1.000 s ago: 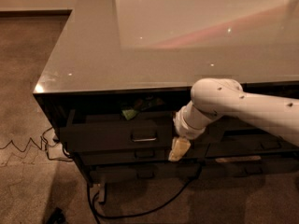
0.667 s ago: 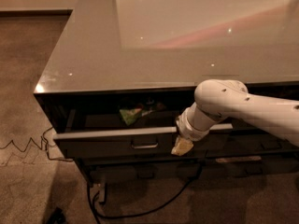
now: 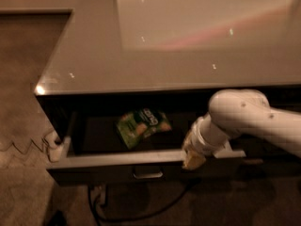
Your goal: Open top drawer
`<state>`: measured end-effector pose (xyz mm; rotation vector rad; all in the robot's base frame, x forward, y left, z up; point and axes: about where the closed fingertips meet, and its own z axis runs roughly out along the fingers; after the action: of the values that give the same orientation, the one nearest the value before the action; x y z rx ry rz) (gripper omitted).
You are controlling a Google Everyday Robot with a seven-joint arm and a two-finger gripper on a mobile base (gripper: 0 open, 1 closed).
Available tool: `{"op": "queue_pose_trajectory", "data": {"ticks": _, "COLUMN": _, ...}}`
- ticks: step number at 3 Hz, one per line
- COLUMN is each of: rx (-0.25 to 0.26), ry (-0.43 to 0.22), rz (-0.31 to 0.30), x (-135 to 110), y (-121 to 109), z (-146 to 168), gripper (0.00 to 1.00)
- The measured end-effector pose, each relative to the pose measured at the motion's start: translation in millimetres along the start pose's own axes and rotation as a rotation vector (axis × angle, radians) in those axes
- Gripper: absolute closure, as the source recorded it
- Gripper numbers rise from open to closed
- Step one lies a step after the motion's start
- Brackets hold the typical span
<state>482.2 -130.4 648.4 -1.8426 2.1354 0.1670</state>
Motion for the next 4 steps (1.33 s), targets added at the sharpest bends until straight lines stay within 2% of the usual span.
{"op": "queue_pose_trajectory", "data": {"ticks": 1, "rx": 0.0, "ry": 0.0, "rz": 0.0, "x": 0.0, "y": 0.4, "z": 1.5, "gripper": 1.0}}
{"op": "queue_pose_trajectory", "data": {"ticks": 2, "rx": 0.0, "ry": 0.0, "rz": 0.0, "x": 0.0, "y": 0.5, "z": 1.5, "gripper": 0.85}}
{"op": "queue_pose_trajectory", "data": {"ticks": 3, "rx": 0.0, "ry": 0.0, "rz": 0.0, "x": 0.0, "y": 0.4, "z": 1.5, "gripper": 0.62}}
{"op": "queue_pose_trajectory", "data": {"ticks": 4, "rx": 0.011, "ry": -0.006, "rz": -0.014, "x": -15.1, "y": -6.3, "z": 1.5, "gripper": 0.38}}
